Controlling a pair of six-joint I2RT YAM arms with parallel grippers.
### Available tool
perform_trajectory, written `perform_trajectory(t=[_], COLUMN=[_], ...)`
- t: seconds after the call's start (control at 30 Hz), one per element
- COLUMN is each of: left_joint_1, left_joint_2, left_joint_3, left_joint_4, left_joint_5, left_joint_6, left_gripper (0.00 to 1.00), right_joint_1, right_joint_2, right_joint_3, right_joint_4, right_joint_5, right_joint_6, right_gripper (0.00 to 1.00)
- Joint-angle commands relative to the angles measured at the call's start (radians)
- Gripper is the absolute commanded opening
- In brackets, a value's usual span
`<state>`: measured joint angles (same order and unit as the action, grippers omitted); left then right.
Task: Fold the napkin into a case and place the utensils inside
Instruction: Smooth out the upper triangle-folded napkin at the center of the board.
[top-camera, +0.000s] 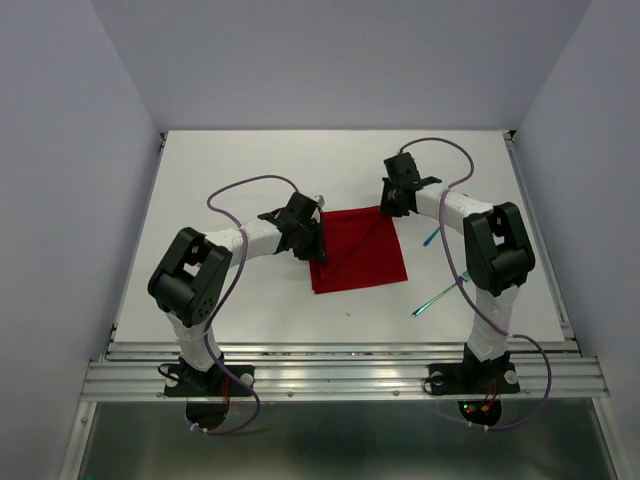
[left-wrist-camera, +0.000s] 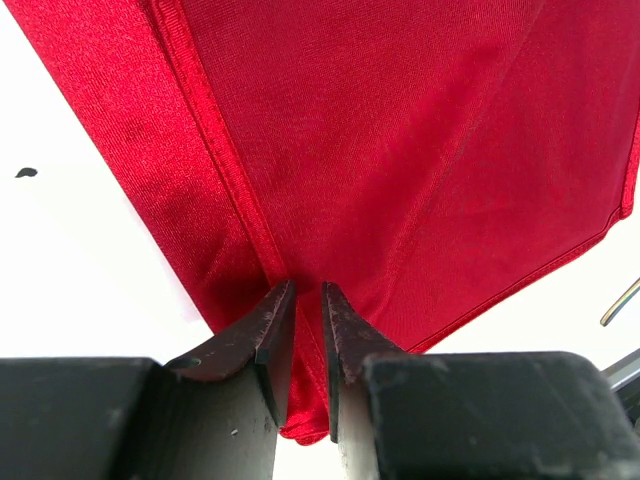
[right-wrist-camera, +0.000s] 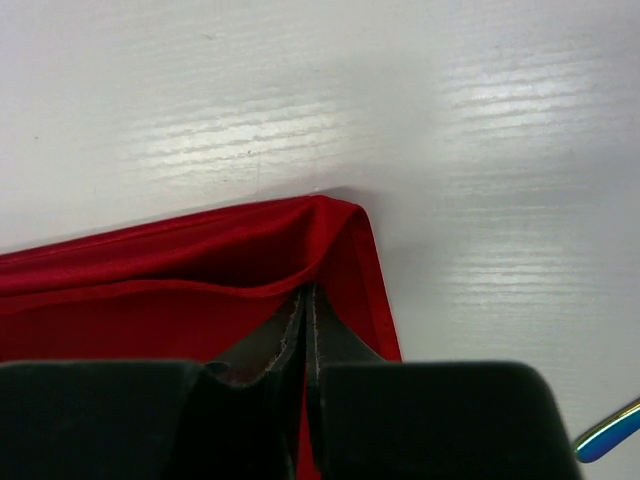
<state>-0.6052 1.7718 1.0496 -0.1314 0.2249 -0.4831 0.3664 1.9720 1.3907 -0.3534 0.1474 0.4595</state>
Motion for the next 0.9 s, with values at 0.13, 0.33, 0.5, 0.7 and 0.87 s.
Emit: perform_trajectory(t=[0.13, 0.33, 0.5, 0.7, 0.87], left_joint_1=[-0.001, -0.001, -0.001, -0.002, -0.002], left_joint_2=[-0.064, -0.072, -0.064, -0.041, -0.014], left_joint_3=[0.046, 0.046, 0.053, 0.055, 0.049], left_joint_4=[-0.014, -0.016, -0.011, -0.004, 0.003], left_joint_5=[0.002, 0.011, 0.030, 0.037, 0.019], left_joint_6=[0.021, 0.026, 0.028, 0.037, 0.054], left_gripper=[0.28, 0.28, 0.28, 0.28, 0.28], right_joint_1=[-0.003, -0.003, -0.003, -0.003, -0.003], right_joint_2=[0.047, 0.059, 0.053, 0.079, 0.090], right_joint_3=[0.082, 0.099, 0.097, 0.114, 0.122], right_joint_4=[0.024, 0.024, 0.024, 0.024, 0.011], right_joint_5=[-0.012, -0.028, -0.020, -0.020, 0.001], right_joint_6=[-0.002, 0.008, 0.008, 0.013, 0.022], right_gripper=[0.06, 0.06, 0.06, 0.06, 0.06])
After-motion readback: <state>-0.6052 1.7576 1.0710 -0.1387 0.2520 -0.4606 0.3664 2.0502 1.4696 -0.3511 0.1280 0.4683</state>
